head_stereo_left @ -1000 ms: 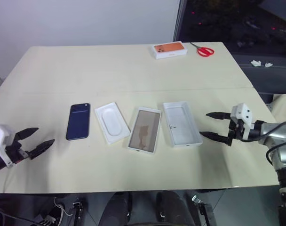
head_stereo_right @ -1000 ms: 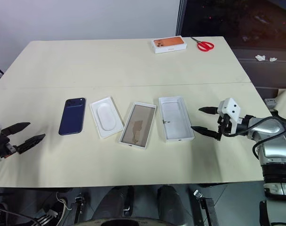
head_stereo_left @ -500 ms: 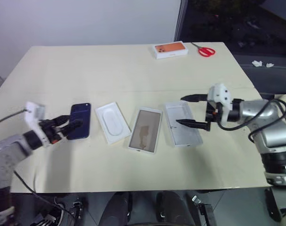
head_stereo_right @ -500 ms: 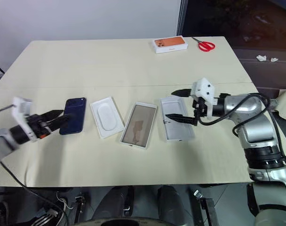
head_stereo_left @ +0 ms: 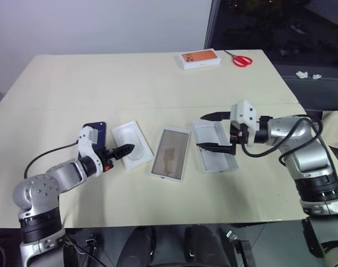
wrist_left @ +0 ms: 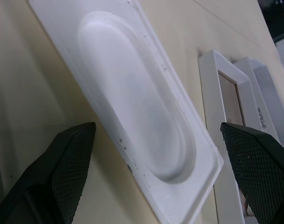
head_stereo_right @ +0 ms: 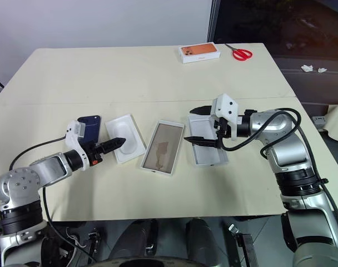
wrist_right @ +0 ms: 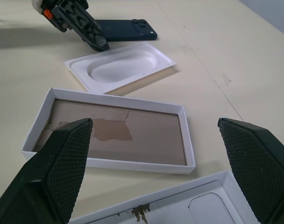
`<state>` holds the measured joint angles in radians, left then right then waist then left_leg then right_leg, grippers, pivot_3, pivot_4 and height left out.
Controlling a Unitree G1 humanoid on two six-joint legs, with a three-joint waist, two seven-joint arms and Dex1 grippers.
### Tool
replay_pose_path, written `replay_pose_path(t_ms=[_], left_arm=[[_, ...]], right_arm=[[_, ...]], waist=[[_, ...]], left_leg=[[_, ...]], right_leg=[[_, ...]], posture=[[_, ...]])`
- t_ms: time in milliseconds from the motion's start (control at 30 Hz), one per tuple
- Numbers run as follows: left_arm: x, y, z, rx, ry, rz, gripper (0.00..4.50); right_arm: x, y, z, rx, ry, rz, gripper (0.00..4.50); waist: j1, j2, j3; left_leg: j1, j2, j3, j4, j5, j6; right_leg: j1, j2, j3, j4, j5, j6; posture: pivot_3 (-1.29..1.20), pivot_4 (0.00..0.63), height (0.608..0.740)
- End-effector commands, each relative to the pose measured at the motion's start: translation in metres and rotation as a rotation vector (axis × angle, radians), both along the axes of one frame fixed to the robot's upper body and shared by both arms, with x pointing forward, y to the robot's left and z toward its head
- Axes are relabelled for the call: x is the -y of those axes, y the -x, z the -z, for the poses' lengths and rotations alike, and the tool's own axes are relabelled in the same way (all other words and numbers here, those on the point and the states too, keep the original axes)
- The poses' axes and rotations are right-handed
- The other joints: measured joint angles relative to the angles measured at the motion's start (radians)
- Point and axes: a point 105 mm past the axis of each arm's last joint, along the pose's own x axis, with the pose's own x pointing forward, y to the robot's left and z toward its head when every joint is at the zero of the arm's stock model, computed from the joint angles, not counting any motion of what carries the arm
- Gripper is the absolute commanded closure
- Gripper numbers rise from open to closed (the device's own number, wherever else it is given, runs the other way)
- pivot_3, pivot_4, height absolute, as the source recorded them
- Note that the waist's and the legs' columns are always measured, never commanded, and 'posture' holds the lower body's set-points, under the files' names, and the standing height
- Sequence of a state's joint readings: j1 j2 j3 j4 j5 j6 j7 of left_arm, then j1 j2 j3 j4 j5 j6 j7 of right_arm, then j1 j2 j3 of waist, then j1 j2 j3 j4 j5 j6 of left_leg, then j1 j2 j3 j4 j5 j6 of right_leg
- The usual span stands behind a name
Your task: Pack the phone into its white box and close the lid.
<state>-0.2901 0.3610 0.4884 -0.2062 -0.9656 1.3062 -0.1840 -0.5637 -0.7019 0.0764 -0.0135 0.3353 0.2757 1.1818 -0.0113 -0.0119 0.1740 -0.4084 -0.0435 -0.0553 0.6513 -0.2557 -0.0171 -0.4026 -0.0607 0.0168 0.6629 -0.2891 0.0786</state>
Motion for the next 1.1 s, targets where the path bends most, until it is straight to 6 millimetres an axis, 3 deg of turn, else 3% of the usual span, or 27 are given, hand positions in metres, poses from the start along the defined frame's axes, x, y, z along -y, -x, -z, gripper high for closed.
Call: replay_pose_path(t_ms=[33,333,467,667,967,1100], left_arm=[[-0.004,-0.004,0.003,-0.016,0.025,-0.056,0.00],[0.018,-0.013,0.021,-0.044,0.195,-0.097,0.00],[0.016,-0.013,0.025,-0.060,0.229,-0.121,1.23],[0.011,-0.011,0.029,-0.079,0.245,-0.132,4.40],[0.008,-0.010,0.027,-0.080,0.272,-0.132,4.46],[0.003,-0.012,0.017,-0.057,0.346,-0.146,4.46]], right_arm=[[-0.001,0.000,-0.011,0.055,-0.019,-0.003,0.01],[-0.004,0.002,-0.011,0.066,-0.029,0.000,0.01],[-0.003,0.003,-0.012,0.069,-0.030,0.005,0.00],[-0.001,0.002,-0.012,0.073,-0.029,0.014,0.00],[-0.001,0.002,-0.009,0.071,-0.023,0.022,0.00],[-0.005,0.009,-0.001,0.019,-0.026,-0.003,0.00]], waist=[[0.001,0.000,0.000],[0.014,0.001,-0.001],[0.022,0.001,-0.001],[0.024,0.002,-0.002],[0.022,0.002,-0.002],[0.022,0.002,-0.002]], left_leg=[[0.000,0.000,0.000,0.000,0.000,0.000],[0.001,-0.001,0.000,0.001,0.000,-0.001],[0.002,-0.001,0.000,0.001,0.000,-0.001],[0.002,-0.001,0.000,0.001,0.000,-0.001],[0.007,-0.001,0.000,-0.001,0.000,-0.001],[0.006,-0.001,0.000,-0.001,0.000,-0.001]], right_leg=[[0.000,0.000,0.000,0.000,0.000,0.000],[0.003,0.000,0.000,0.000,0.000,0.000],[0.003,0.000,0.000,-0.001,0.000,0.000],[0.004,-0.001,0.000,-0.001,0.000,0.000],[0.008,0.000,0.000,-0.001,0.000,0.000],[0.008,0.000,0.000,-0.001,0.000,0.000]], posture=[[0.00,0.150,0.740],[0.00,0.150,0.740],[0.00,0.150,0.740],[0.00,0.150,0.740],[0.00,0.150,0.740],[0.00,0.150,0.740]])
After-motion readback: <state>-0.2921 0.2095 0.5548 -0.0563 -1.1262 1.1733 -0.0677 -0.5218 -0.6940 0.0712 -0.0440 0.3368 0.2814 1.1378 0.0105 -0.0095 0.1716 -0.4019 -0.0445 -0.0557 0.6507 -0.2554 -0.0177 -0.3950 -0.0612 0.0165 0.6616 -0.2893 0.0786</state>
